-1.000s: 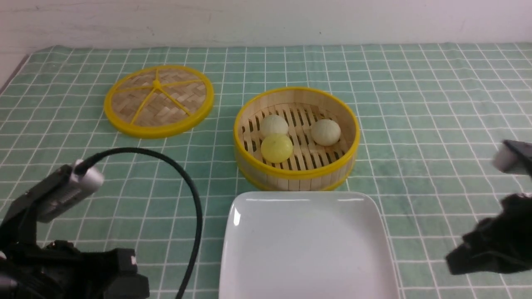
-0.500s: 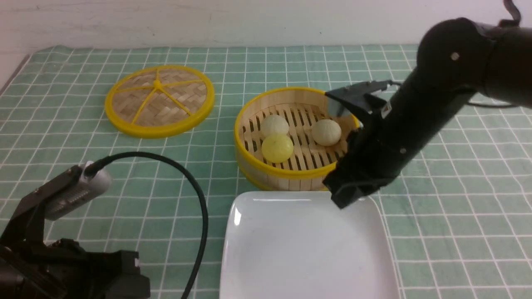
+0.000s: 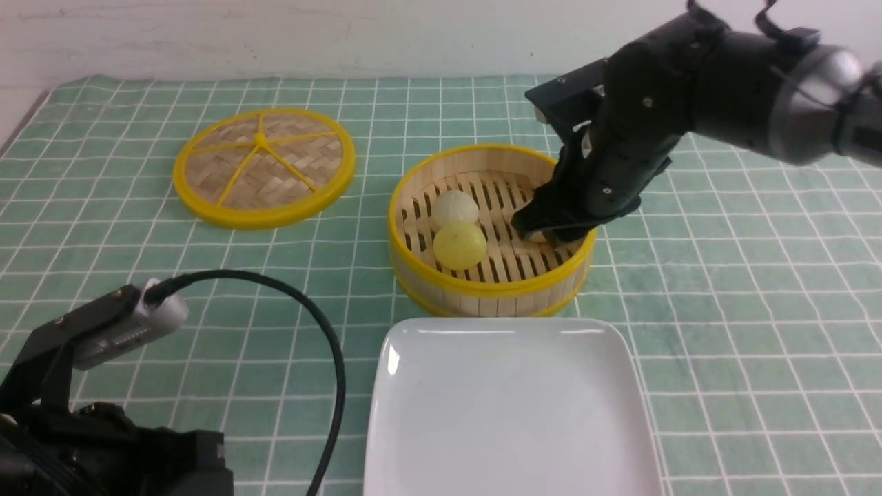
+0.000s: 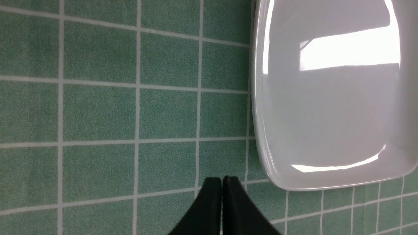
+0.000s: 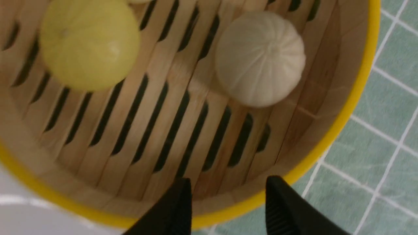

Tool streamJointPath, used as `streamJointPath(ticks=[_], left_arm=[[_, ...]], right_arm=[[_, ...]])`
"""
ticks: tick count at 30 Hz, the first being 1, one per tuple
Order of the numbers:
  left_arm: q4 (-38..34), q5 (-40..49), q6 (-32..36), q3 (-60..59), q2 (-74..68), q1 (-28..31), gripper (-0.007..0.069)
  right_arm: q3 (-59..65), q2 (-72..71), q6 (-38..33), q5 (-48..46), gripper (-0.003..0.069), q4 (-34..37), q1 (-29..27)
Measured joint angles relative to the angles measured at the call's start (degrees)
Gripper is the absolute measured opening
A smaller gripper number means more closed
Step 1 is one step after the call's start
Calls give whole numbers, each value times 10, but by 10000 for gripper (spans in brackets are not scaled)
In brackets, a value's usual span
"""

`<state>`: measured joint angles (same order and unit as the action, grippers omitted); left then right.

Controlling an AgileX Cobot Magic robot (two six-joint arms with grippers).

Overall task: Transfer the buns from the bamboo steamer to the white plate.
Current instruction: 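Reach toward a bun in the bamboo steamer with the right gripper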

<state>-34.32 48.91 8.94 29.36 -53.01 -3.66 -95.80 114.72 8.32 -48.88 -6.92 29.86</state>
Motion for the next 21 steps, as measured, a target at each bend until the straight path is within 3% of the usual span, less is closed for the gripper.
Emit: streamJointPath(ticks=[8, 12, 17, 21], left_arm=[[26, -17, 0, 0, 0, 0, 43], [26, -21, 0, 0, 0, 0, 44], [26, -22, 0, 0, 0, 0, 44], [26, -21, 0, 0, 0, 0, 47]], right_arm=[[-80, 95, 121, 52, 402, -144, 0], [-86, 116, 140, 76, 379, -140, 0], [-87, 124, 141, 86, 259, -90, 0], [-88, 110, 118, 70, 48, -61, 0]])
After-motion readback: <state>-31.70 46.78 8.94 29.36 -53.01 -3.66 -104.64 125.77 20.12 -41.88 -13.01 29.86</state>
